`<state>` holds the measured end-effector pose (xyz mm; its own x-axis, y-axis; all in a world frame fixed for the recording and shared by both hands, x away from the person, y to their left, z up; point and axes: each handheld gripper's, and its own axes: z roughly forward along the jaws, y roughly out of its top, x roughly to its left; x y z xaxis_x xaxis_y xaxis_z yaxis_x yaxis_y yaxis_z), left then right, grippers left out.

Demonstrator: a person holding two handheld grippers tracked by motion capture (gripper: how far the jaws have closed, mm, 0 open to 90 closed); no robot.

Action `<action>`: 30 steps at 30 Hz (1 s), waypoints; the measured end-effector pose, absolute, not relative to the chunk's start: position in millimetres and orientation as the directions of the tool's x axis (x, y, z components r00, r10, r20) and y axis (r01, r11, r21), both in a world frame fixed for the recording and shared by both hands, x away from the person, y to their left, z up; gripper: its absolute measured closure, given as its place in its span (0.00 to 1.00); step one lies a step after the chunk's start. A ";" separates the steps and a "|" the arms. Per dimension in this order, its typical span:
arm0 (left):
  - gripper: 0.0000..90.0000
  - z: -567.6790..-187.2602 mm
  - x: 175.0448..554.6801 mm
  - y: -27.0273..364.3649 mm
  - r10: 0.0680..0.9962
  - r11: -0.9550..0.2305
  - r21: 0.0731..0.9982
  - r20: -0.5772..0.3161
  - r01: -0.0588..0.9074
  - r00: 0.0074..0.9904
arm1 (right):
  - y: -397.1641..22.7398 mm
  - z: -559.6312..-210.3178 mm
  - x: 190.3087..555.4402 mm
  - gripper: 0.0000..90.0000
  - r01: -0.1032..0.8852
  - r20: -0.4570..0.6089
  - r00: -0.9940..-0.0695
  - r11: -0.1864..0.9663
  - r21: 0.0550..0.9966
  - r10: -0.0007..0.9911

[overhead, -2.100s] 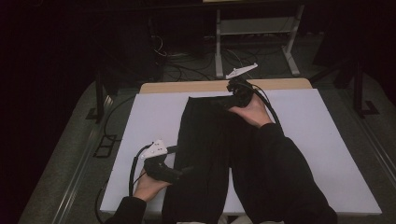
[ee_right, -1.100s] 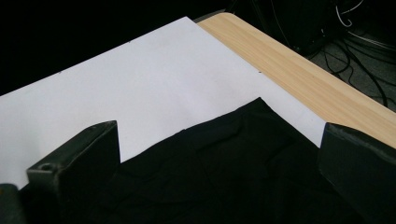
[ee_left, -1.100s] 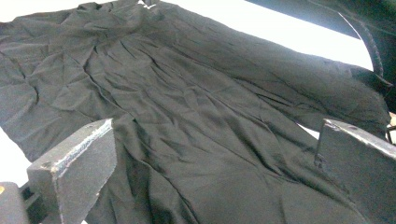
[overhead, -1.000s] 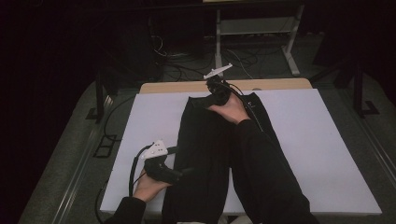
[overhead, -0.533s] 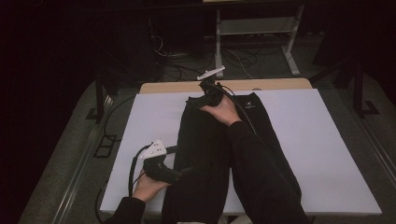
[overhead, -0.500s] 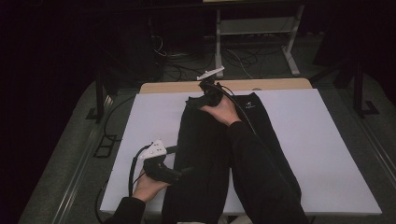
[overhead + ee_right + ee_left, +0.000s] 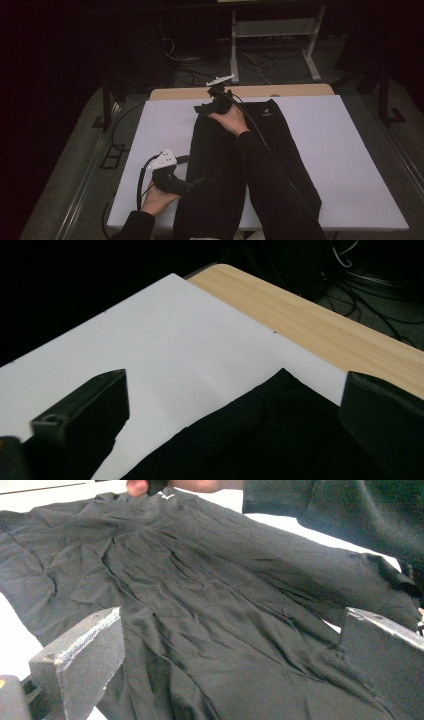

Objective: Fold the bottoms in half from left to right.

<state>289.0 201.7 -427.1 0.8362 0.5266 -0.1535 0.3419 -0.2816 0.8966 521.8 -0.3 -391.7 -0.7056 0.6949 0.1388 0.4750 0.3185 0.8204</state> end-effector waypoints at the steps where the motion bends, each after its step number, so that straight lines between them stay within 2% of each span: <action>1: 0.00 -427.0 288.9 201.7 0.526 -0.280 0.898 -0.153 0.341 0.836 | 1.1 -392.5 522.4 0.03 0.476 0.134 -0.700 0.319 0.820 0.701; 9: 0.00 -426.6 289.9 202.5 0.524 -0.264 0.902 -0.162 0.341 0.836 | 12.9 -405.5 527.9 0.12 0.494 0.114 -0.664 0.320 0.808 0.739; 20: 0.00 -425.6 290.4 204.5 0.522 -0.246 0.908 -0.170 0.338 0.836 | 30.4 -420.9 532.0 0.15 0.523 0.104 -0.633 0.324 0.788 0.767; 30: 0.00 -425.7 291.6 205.0 0.519 -0.233 0.911 -0.180 0.340 0.836 | 38.1 -435.7 535.5 0.22 0.542 0.106 -0.619 0.326 0.774 0.778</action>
<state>291.6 205.0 -425.7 0.8360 0.5186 -0.1796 0.3404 -0.2332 0.9109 535.5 38.1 -435.7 -0.6189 0.7784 0.1057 0.5425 0.3262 0.7741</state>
